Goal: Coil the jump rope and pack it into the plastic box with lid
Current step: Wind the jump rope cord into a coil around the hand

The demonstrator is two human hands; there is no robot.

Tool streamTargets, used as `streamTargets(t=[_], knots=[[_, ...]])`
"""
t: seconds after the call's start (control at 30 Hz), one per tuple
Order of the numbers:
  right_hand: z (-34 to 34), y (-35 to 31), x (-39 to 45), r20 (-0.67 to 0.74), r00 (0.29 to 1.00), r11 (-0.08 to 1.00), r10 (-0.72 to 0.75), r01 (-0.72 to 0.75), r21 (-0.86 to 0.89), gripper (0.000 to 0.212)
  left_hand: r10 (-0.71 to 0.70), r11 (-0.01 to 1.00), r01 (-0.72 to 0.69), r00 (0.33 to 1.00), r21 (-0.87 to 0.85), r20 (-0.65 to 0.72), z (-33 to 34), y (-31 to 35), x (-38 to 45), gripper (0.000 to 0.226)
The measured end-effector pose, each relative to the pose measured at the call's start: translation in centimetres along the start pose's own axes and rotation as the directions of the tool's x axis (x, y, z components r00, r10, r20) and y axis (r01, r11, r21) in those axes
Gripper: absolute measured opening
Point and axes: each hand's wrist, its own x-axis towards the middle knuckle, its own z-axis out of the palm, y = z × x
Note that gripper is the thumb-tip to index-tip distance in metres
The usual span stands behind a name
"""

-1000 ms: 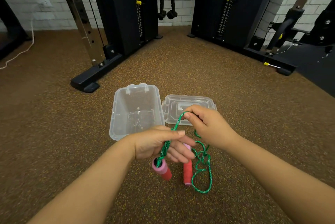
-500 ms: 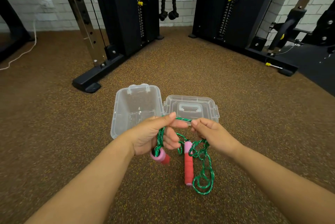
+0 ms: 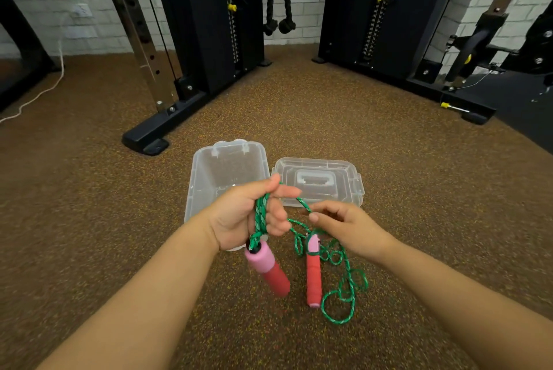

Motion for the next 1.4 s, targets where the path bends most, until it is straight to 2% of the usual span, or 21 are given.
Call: streamTargets(t=[0.1, 0.17, 0.27, 0.33, 0.4, 0.5, 0.7, 0.77, 0.83, 0.9, 0.97, 1.07, 1.13, 1.33, 1.4], knots=[[-0.8, 0.7, -0.2, 0.046, 0.998, 0.999, 0.041, -0.041, -0.003, 0.024, 0.038, 0.997, -0.044, 0.994, -0.060, -0.102, -0.7, 0.3, 0.2, 0.040], [-1.1, 1.1, -0.3, 0.059, 0.996, 0.996, 0.063, -0.059, -0.065, 0.028, 0.053, 0.993, -0.063, 0.994, -0.097, -0.100, -1.0, 0.5, 0.4, 0.039], [-0.9, 1.4, -0.5, 0.108, 0.989, 0.988, 0.105, -0.092, -0.122, 0.031, 0.061, 0.991, -0.061, 0.998, -0.118, -0.004, -1.1, 0.5, 0.5, 0.043], [-0.2, 1.6, -0.3, 0.125, 0.989, 0.967, 0.081, -0.048, -0.251, 0.041, 0.047, 0.992, -0.038, 0.996, -0.118, 0.080, -1.0, 0.3, 0.6, 0.045], [0.7, 1.5, 0.0, 0.059, 0.998, 0.937, 0.000, 0.021, -0.350, 0.051, 0.026, 0.995, -0.012, 0.989, -0.098, 0.144, -1.0, 0.2, 0.6, 0.044], [1.6, 0.6, 0.4, 0.001, 0.999, 0.941, -0.049, 0.047, -0.336, 0.062, -0.008, 0.997, 0.024, 0.979, -0.076, 0.205, -1.0, 0.1, 0.5, 0.042], [2.8, -0.5, 0.9, 0.035, 0.999, 0.925, -0.034, 0.045, -0.378, 0.062, -0.026, 0.995, 0.051, 0.962, -0.085, 0.271, -1.2, 0.1, 0.2, 0.041], [2.9, -0.1, 0.9, 0.027, 1.000, 0.899, -0.015, 0.025, -0.437, 0.050, -0.011, 0.993, 0.041, 0.962, -0.106, 0.272, -1.3, 0.1, 0.3, 0.042], [2.5, 0.4, 0.7, 0.026, 0.999, 0.873, 0.047, -0.028, -0.487, 0.028, 0.007, 0.992, 0.023, 0.972, -0.124, 0.233, -1.4, 0.2, 0.3, 0.042], [1.7, 1.2, 0.3, 0.014, 0.996, 0.864, 0.088, -0.069, -0.499, 0.018, 0.027, 0.989, 0.002, 0.980, -0.146, 0.195, -1.7, 0.3, 0.3, 0.041], [1.1, 1.8, 0.0, 0.004, 0.997, 0.875, 0.075, -0.064, -0.479, 0.024, 0.036, 0.987, -0.005, 0.982, -0.161, 0.187, -1.9, 0.3, 0.3, 0.039], [1.4, 1.4, -0.1, -0.006, 0.999, 0.887, 0.038, -0.036, -0.461, 0.054, 0.024, 0.988, 0.011, 0.974, -0.153, 0.224, -1.8, 0.3, 0.3, 0.041], [2.5, 0.9, 0.1, -0.010, 1.000, 0.879, 0.010, -0.014, -0.477, 0.063, 0.012, 0.990, 0.027, 0.964, -0.142, 0.267, -1.4, 0.2, 0.5, 0.042], [5.2, 0.9, 0.5, -0.031, 0.997, 0.822, -0.067, 0.037, -0.568, 0.055, -0.015, 0.989, 0.067, 0.934, -0.132, 0.358, -0.9, -0.1, 0.6, 0.040], [5.5, 0.9, 0.8, -0.054, 0.995, 0.819, -0.084, 0.038, -0.573, 0.042, -0.013, 0.989, 0.066, 0.933, -0.134, 0.360, -1.1, -0.1, 0.4, 0.040]])
